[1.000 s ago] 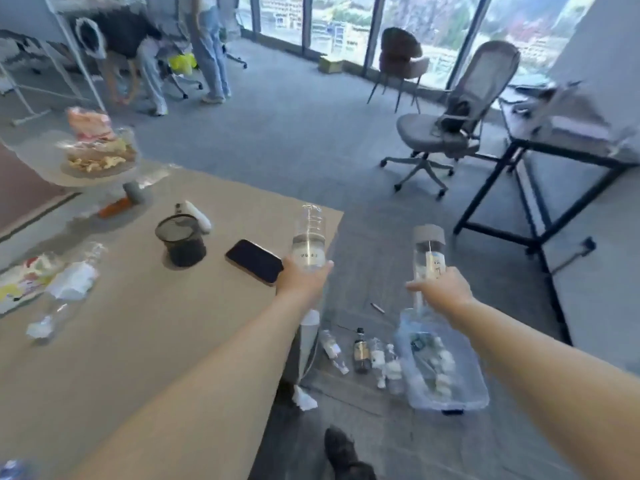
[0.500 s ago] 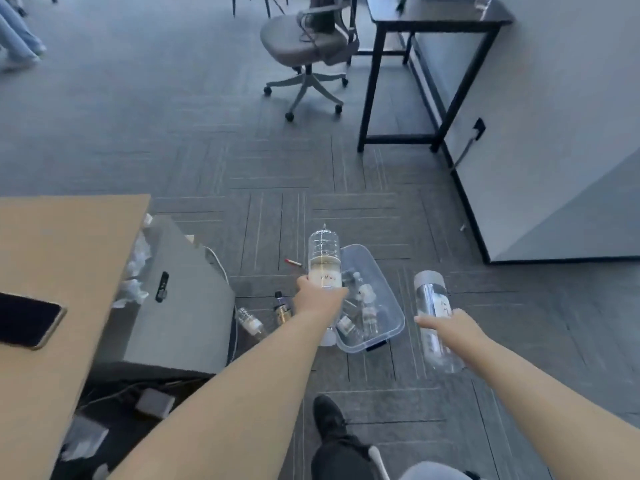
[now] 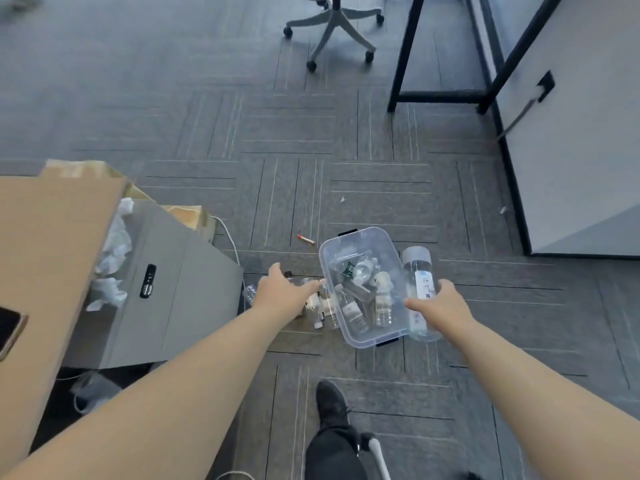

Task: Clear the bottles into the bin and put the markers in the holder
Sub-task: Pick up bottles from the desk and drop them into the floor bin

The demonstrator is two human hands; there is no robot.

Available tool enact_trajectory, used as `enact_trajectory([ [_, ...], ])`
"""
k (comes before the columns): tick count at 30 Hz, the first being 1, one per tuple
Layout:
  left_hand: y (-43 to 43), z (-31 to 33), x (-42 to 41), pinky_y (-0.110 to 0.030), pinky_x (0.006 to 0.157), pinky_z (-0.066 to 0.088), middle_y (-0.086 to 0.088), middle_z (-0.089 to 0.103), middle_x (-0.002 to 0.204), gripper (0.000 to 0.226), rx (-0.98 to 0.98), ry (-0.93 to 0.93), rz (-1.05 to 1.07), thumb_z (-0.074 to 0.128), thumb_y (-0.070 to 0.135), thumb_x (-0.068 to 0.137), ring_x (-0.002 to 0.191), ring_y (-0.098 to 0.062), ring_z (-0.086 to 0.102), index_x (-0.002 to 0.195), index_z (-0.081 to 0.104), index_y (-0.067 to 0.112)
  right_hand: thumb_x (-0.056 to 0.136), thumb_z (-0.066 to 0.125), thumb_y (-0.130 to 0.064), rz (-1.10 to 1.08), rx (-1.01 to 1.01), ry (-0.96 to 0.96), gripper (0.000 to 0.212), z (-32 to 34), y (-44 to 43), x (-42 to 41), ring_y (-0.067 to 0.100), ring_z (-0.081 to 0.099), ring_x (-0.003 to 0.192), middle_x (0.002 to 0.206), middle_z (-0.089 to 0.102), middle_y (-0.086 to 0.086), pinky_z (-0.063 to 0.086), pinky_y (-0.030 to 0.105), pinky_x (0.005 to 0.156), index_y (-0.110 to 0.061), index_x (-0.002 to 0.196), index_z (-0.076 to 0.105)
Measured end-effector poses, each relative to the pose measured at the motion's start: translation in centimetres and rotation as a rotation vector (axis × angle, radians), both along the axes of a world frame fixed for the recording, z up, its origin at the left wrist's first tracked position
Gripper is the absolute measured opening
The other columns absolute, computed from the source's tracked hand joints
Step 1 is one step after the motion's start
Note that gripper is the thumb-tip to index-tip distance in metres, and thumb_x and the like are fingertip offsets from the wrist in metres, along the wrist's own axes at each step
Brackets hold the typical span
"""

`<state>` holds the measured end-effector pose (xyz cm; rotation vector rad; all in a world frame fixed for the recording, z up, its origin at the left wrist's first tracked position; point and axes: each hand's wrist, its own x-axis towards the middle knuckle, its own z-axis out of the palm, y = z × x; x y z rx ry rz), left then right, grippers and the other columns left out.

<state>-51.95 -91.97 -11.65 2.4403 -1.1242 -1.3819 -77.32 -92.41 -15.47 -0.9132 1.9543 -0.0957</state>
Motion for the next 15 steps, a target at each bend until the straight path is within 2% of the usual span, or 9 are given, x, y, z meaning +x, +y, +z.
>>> enact_trajectory([
  [3,0.1,0.2,1.9,-0.038,0.101,0.038,-0.012,0.027,0.155,0.091,-0.019,-0.024,0.017,0.065,0.046,0.085,0.138,-0.030,0.035,0.154,0.014,0.014,0.079,0.072,-0.028,0.110,-0.007,0.066,0.089,0.8,-1.5,1.7,0.033,0.042,0.132,0.150,0.033,0.017,0.041,0.038,0.097,-0.006,0.149,0.021],
  [5,0.5,0.5,3.4,-0.035,0.097,0.039,-0.011,0.029,0.154,0.090,-0.029,-0.034,0.036,0.065,0.045,0.086,0.137,-0.029,0.037,0.154,0.016,0.014,0.081,0.071,-0.028,0.151,0.008,0.069,0.084,1.5,-1.8,3.1,0.033,0.043,0.130,0.148,0.035,0.017,0.041,0.037,0.094,-0.006,0.147,0.024],
  [9,1.9,2.2,7.2,-0.039,0.103,0.038,-0.011,0.033,0.152,0.087,-0.062,-0.028,0.097,0.064,0.045,0.086,0.135,-0.030,0.040,0.153,0.019,0.014,0.082,0.070,-0.025,0.245,0.002,0.069,0.078,3.6,-1.7,7.1,0.033,0.049,0.123,0.144,0.039,0.018,0.040,0.033,0.083,-0.005,0.145,0.028],
  [12,4.1,4.3,11.2,-0.040,0.105,0.038,-0.010,0.032,0.153,0.086,-0.108,-0.035,0.160,0.063,0.045,0.087,0.136,-0.030,0.039,0.153,0.018,0.015,0.082,0.068,-0.021,0.326,-0.053,0.061,0.073,6.0,-1.6,11.6,0.030,0.057,0.106,0.135,0.047,0.018,0.045,0.034,0.078,-0.004,0.143,0.032],
  [14,6.3,6.2,14.3,-0.041,0.106,0.039,-0.009,0.031,0.154,0.086,-0.141,-0.057,0.199,0.062,0.046,0.087,0.137,-0.030,0.038,0.153,0.018,0.015,0.084,0.066,-0.019,0.398,-0.102,0.056,0.071,8.2,-1.0,15.5,0.026,0.056,0.089,0.130,0.051,0.018,0.045,0.033,0.073,-0.003,0.143,0.031],
  [15,7.7,7.2,16.1,-0.040,0.106,0.039,-0.008,0.031,0.155,0.085,-0.164,-0.071,0.226,0.062,0.046,0.087,0.137,-0.029,0.038,0.153,0.018,0.015,0.085,0.066,-0.019,0.443,-0.129,0.055,0.071,9.4,-0.5,17.7,0.024,0.055,0.086,0.131,0.051,0.018,0.045,0.032,0.072,-0.004,0.145,0.030],
])
